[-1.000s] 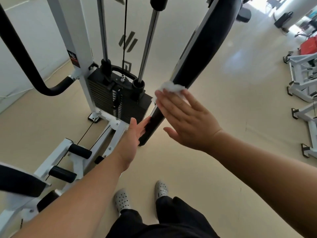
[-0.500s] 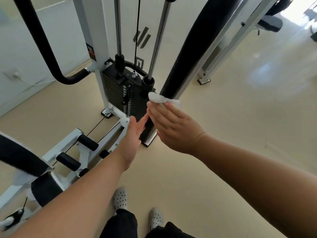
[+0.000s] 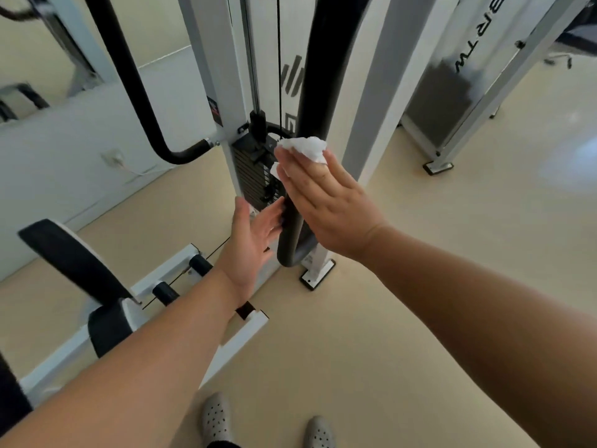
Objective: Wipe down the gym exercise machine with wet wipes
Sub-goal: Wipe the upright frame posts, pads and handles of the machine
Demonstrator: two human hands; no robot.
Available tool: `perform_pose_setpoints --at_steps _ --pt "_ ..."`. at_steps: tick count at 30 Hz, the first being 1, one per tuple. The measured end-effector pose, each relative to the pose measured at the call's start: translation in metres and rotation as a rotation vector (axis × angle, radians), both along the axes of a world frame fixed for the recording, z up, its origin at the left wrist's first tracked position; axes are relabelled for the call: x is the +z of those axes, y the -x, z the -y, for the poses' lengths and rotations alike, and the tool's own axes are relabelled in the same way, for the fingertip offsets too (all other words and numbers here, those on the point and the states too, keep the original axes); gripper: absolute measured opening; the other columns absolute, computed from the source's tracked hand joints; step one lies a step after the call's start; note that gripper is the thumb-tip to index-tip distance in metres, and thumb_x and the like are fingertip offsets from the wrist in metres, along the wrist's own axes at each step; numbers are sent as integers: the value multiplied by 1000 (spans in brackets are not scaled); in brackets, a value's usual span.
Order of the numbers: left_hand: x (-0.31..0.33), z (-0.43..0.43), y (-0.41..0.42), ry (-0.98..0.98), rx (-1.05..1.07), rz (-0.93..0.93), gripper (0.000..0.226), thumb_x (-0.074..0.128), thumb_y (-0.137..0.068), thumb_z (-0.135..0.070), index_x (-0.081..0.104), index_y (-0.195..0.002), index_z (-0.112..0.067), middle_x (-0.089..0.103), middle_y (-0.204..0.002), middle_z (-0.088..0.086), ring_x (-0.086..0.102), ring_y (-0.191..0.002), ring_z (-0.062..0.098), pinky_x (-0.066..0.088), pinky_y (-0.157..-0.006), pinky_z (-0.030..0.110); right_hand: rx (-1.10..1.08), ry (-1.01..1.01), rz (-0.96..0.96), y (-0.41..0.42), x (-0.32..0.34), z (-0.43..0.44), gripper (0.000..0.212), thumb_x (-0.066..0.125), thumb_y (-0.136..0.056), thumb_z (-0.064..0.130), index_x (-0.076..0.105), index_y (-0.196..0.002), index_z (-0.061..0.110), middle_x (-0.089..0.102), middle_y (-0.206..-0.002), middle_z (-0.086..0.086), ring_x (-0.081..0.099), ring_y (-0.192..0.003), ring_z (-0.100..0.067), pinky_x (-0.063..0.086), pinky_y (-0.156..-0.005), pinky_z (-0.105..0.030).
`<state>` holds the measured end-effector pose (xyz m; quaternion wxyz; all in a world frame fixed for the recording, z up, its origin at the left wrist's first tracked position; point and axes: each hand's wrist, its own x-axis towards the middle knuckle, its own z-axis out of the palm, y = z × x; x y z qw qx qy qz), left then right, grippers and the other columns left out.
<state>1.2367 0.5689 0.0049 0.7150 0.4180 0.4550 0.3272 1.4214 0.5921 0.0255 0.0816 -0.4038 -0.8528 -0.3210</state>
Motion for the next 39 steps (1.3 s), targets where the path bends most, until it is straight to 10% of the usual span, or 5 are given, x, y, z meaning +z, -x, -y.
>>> perform_pose_setpoints --at_steps 8,18,28,33,39 --pt "-76 -14 17 -3 -81 -125 71 -2 -88 -81 52 -130 -63 51 -145 -27 38 -142 1 11 -124 54 27 35 -84 8 -55 9 49 31 -108 8 34 -156 1 33 -164 -18 26 -154 -34 19 -128 -50" --pt "-137 -14 33 -85 -76 -24 78 7 -88 -85 50 -142 -49 54 -146 -19 43 -140 1 19 -123 56 -39 169 -261 30 -129 26 47 26 -107 3 54 -144 -3 50 -152 -21 43 -144 -41 42 -115 -53" --pt "-16 -17 12 -1212 212 -437 32 69 -94 -25 69 -125 -17 58 -113 0 56 -104 9 44 -92 15 16 277 -319 28 -81 39 42 58 -92 2 65 -134 2 65 -134 -15 61 -120 -39 48 -105 -49" --pt "-19 -20 14 -922 267 -446 14 72 -90 -6 75 -95 -19 70 -86 -9 67 -82 2 54 -73 13 51 284 -490 34 -59 47 37 65 -91 -3 67 -126 8 71 -116 -9 65 -104 -28 57 -91 -42" --pt "-36 -19 6 -350 302 -61 11 73 -91 -7 75 -101 -12 76 -90 5 72 -82 17 58 -74 26 -177 139 -1416 59 -57 49 14 70 -92 2 63 -97 13 67 -95 19 65 -88 1 51 -76 -15"
